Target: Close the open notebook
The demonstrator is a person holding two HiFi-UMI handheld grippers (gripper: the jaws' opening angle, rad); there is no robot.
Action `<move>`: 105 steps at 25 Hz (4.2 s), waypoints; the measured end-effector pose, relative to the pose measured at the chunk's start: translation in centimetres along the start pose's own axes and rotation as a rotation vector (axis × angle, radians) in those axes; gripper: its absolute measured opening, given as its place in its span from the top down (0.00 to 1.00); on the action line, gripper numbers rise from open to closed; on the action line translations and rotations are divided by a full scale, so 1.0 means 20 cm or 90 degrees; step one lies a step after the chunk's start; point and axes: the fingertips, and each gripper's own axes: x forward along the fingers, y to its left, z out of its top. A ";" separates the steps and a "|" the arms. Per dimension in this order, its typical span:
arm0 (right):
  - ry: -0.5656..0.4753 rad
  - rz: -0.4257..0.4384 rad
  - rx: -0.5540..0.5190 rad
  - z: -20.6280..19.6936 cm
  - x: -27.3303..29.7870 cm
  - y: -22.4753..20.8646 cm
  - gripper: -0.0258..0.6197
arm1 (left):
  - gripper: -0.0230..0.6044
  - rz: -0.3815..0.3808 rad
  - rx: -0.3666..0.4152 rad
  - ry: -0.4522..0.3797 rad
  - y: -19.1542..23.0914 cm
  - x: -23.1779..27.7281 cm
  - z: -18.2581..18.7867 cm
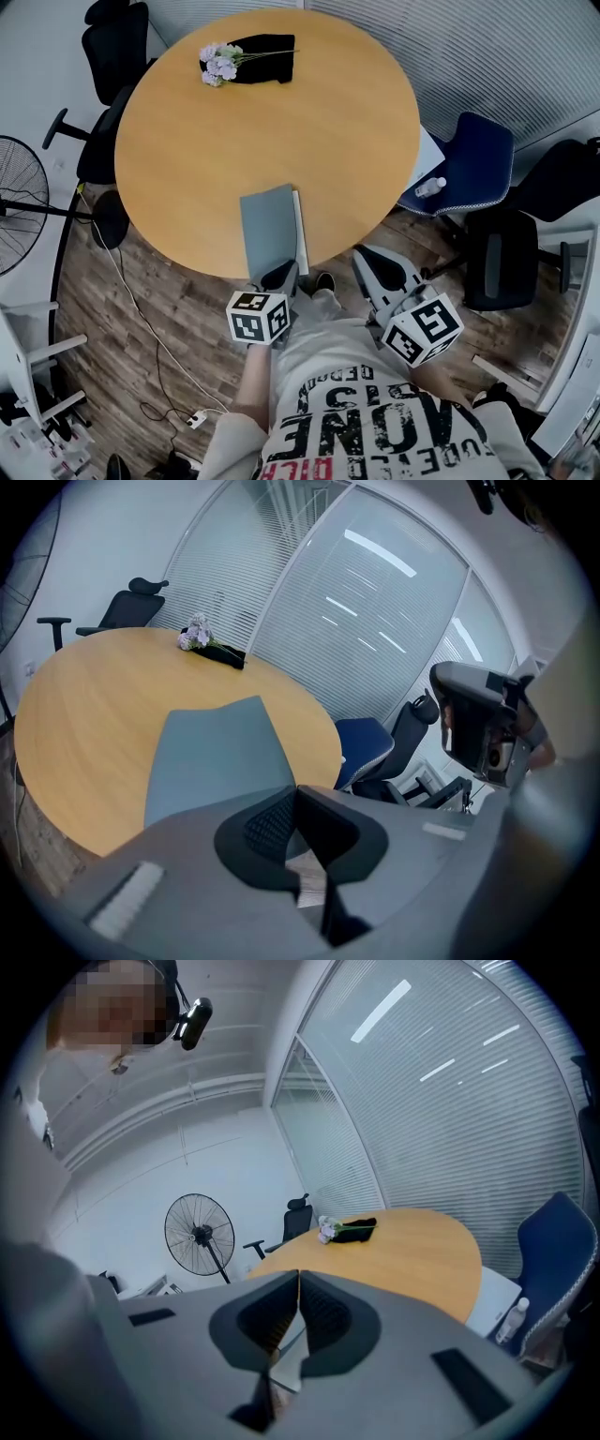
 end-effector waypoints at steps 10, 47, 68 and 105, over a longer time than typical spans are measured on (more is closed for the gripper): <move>-0.007 -0.005 0.009 -0.02 -0.04 0.01 0.94 | 0.94 0.011 -0.006 -0.007 -0.01 0.04 -0.03; 0.027 0.026 -0.002 -0.06 0.04 0.04 0.94 | 0.93 0.015 0.015 0.051 0.00 0.24 -0.14; 0.031 0.013 0.007 -0.11 -0.01 0.02 0.94 | 0.93 0.032 0.028 0.051 0.02 0.31 -0.20; 0.030 0.016 0.011 -0.10 0.02 0.01 0.94 | 0.94 0.008 -0.020 0.012 0.05 0.28 -0.20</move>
